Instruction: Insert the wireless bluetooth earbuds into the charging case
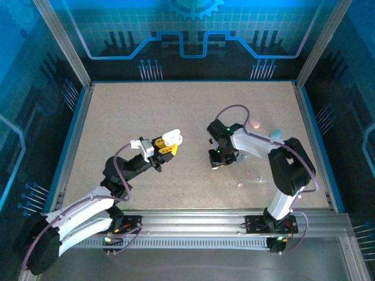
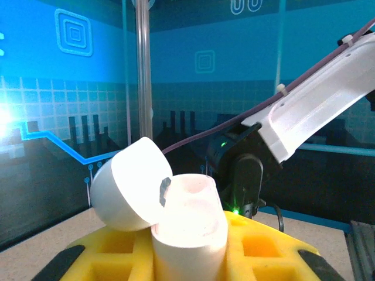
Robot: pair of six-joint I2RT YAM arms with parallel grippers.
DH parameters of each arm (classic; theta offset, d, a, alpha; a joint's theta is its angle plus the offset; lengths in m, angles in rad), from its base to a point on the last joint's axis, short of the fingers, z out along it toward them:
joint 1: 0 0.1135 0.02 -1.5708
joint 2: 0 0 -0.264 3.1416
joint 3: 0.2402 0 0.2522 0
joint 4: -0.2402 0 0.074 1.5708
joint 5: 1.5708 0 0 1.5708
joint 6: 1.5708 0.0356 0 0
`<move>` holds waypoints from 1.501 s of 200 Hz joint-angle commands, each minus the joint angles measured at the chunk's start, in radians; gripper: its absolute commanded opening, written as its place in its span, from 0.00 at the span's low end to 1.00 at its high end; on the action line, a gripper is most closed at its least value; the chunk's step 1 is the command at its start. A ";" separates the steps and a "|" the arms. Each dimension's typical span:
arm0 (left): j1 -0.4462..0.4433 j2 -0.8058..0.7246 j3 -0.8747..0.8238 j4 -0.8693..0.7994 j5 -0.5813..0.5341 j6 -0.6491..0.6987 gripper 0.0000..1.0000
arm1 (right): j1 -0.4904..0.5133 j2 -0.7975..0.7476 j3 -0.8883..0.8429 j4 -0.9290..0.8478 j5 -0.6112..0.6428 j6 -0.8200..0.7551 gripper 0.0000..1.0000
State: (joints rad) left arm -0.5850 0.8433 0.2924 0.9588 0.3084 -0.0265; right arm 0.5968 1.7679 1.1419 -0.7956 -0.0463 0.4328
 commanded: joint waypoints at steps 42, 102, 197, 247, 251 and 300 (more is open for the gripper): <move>-0.004 -0.048 0.011 -0.069 -0.029 0.048 0.14 | 0.064 0.162 0.116 -0.054 0.001 -0.156 0.25; -0.005 -0.031 0.031 -0.088 -0.029 0.059 0.14 | 0.065 0.134 0.145 -0.067 -0.022 -0.058 0.39; -0.005 0.018 0.040 -0.057 -0.011 0.046 0.14 | 0.060 0.032 -0.022 0.067 -0.069 0.432 0.48; -0.004 0.018 0.035 -0.055 -0.010 0.045 0.15 | 0.063 0.037 -0.015 0.088 -0.041 0.414 0.45; -0.005 0.018 0.035 -0.055 -0.012 0.044 0.15 | 0.062 0.040 -0.008 0.084 -0.035 0.409 0.45; -0.004 0.016 0.031 -0.055 -0.013 0.042 0.15 | 0.064 0.085 0.055 0.044 -0.008 0.337 0.43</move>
State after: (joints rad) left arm -0.5850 0.8631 0.3004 0.8654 0.2920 0.0067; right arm 0.6537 1.8248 1.1557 -0.7212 -0.0788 0.8085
